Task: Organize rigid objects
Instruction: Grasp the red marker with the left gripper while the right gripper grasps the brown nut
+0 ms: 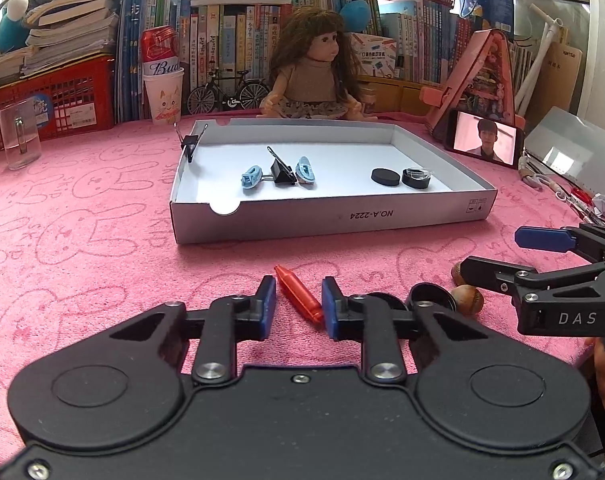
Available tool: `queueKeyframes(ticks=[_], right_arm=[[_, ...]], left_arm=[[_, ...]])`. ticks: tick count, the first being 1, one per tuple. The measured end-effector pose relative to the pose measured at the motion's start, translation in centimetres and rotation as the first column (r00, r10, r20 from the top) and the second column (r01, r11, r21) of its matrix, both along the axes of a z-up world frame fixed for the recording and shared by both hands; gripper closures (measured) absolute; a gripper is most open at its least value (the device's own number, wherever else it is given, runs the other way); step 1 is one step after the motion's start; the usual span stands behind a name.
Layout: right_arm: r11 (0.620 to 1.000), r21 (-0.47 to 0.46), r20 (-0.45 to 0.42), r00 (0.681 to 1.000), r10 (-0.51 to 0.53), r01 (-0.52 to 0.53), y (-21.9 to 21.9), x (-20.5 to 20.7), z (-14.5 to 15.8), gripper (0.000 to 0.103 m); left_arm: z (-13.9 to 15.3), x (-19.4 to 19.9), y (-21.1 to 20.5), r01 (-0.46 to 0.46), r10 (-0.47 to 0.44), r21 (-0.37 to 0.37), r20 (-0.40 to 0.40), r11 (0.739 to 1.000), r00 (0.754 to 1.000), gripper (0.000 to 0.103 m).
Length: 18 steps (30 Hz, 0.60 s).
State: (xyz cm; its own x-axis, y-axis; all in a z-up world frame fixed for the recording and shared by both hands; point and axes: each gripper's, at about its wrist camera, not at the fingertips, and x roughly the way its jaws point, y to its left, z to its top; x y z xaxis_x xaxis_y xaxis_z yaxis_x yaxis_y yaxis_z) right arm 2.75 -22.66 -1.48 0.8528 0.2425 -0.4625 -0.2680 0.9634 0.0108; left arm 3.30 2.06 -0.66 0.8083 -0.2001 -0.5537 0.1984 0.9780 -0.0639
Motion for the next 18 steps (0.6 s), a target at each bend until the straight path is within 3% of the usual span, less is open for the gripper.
queueKeyframes(ticks=[5, 12, 15, 18], right_arm=[[1.0, 0.007, -0.003, 1.0, 0.001, -0.001, -0.4, 0.0, 0.2, 0.011], [0.997, 0.0, -0.027, 0.997, 0.076, -0.076, 0.7, -0.2, -0.1, 0.031], [0.995, -0.017, -0.031, 0.995, 0.095, -0.096, 1.3, -0.3, -0.2, 0.046], [0.994, -0.013, -0.04, 0.994, 0.106, -0.106, 1.6, -0.4, -0.2, 0.073]], left_arm=[[0.1, 0.1, 0.5, -0.015, 0.015, -0.008, -0.005, 1.0, 1.0, 0.086], [0.1, 0.2, 0.6, -0.02, 0.02, -0.009, -0.009, 1.0, 1.0, 0.093], [0.1, 0.4, 0.5, -0.02, 0.02, -0.009, -0.013, 1.0, 1.0, 0.093], [0.1, 0.6, 0.5, -0.025, 0.025, -0.013, -0.014, 1.0, 1.0, 0.089]])
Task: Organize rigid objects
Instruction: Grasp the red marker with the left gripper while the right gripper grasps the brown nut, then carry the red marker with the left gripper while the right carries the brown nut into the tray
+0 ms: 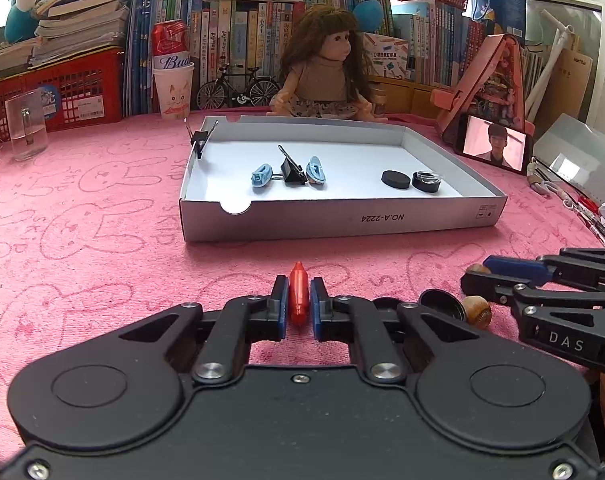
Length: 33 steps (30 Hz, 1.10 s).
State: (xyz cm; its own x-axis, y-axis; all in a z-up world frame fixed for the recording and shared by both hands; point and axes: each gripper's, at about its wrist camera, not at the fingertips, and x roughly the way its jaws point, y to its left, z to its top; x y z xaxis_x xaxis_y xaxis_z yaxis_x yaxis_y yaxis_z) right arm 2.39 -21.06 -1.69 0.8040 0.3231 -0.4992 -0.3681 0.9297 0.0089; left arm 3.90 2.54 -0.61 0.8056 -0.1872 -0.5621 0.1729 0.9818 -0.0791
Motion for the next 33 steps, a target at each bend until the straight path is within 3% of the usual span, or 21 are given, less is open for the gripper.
queueKeyframes(ticks=[1, 8, 17, 33], right_arm=[[1.0, -0.005, 0.0, 1.0, 0.0, 0.0, 0.1, 0.0, 0.0, 0.078], [1.0, -0.004, -0.001, 1.0, -0.001, 0.001, 0.0, 0.0, 0.1, 0.083], [0.998, -0.029, 0.013, 0.999, -0.047, 0.048, -0.1, 0.6, 0.5, 0.084], [0.988, 0.01, 0.071, 0.986, -0.152, 0.152, -1.3, 3.1, 3.4, 0.084]], left_arm=[[0.0, 0.0, -0.1, -0.001, 0.001, 0.004, 0.001, 1.0, 1.0, 0.089], [0.0, 0.2, -0.5, -0.005, 0.005, 0.013, 0.007, 1.0, 1.0, 0.093], [1.1, 0.1, -0.6, 0.015, -0.014, -0.012, 0.034, 1.0, 0.999, 0.093], [4.6, 2.4, -0.1, 0.011, -0.004, -0.053, 0.118, 0.999, 0.993, 0.093]])
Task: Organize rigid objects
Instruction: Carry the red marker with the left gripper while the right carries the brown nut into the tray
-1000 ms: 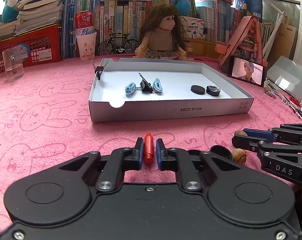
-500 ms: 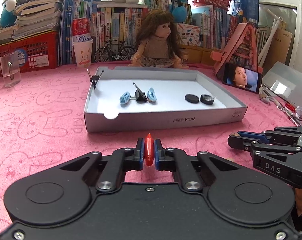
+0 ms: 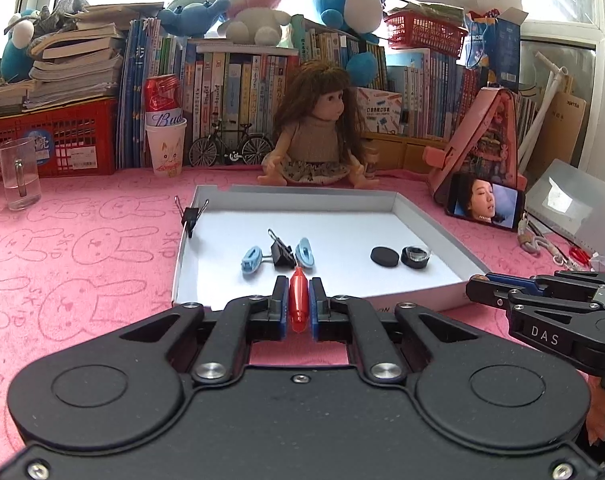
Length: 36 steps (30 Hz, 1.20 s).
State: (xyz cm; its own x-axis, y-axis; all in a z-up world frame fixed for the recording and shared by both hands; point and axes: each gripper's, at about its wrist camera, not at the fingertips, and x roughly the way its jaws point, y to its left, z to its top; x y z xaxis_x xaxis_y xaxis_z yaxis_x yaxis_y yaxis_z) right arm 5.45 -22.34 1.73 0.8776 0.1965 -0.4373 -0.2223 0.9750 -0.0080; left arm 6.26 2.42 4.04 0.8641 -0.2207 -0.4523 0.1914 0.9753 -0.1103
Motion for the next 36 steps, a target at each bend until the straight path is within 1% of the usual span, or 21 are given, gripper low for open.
queueKeyframes(ticks=[7, 19, 24, 36], right_arm=[[0.999, 0.032, 0.008, 1.0, -0.023, 0.022, -0.2, 1.3, 0.6, 0.084], [0.999, 0.037, 0.01, 1.0, -0.017, 0.017, 0.7, 3.2, 0.7, 0.084], [0.998, 0.055, -0.004, 1.0, -0.013, 0.013, 0.9, 4.3, 0.5, 0.084], [0.999, 0.047, -0.053, 0.999, -0.013, 0.016, 1.7, 6.6, -0.8, 0.083]], left_arm=[[0.5, 1.9, -0.1, -0.003, 0.003, -0.035, -0.002, 0.999, 1.0, 0.093], [-0.4, 4.8, -0.2, -0.013, 0.011, -0.049, -0.038, 0.999, 0.999, 0.093], [-0.9, 6.0, -0.5, -0.015, 0.014, -0.037, -0.045, 0.999, 0.999, 0.093], [-2.6, 8.5, -1.1, -0.023, 0.021, -0.022, -0.096, 0.999, 0.995, 0.093]])
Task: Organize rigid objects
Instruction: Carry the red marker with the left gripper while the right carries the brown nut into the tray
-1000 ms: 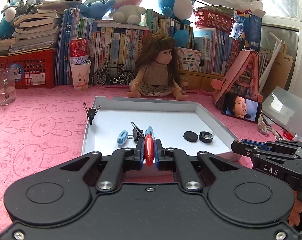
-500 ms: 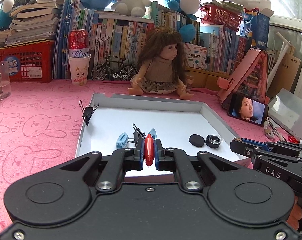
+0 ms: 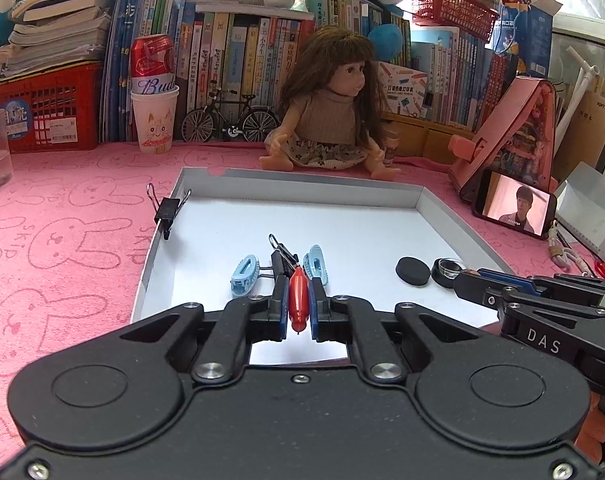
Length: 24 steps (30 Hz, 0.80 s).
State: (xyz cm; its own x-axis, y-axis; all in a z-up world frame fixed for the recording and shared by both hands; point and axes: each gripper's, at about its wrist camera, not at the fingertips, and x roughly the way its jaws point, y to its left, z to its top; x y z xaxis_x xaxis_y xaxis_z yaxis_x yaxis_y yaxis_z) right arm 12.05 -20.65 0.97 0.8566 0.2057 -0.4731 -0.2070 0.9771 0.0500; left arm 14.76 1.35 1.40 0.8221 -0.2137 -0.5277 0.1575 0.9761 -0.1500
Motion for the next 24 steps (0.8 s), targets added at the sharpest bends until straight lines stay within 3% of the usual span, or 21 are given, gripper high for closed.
queueKeyframes(ticks=[24], right_arm=[[0.999, 0.018, -0.081, 0.996, -0.036, 0.038, -0.1, 2.5, -1.2, 0.083]], left_arm=[[-1.5, 2.0, -0.1, -0.023, 0.023, -0.007, -0.058, 1.0, 0.998, 0.093]])
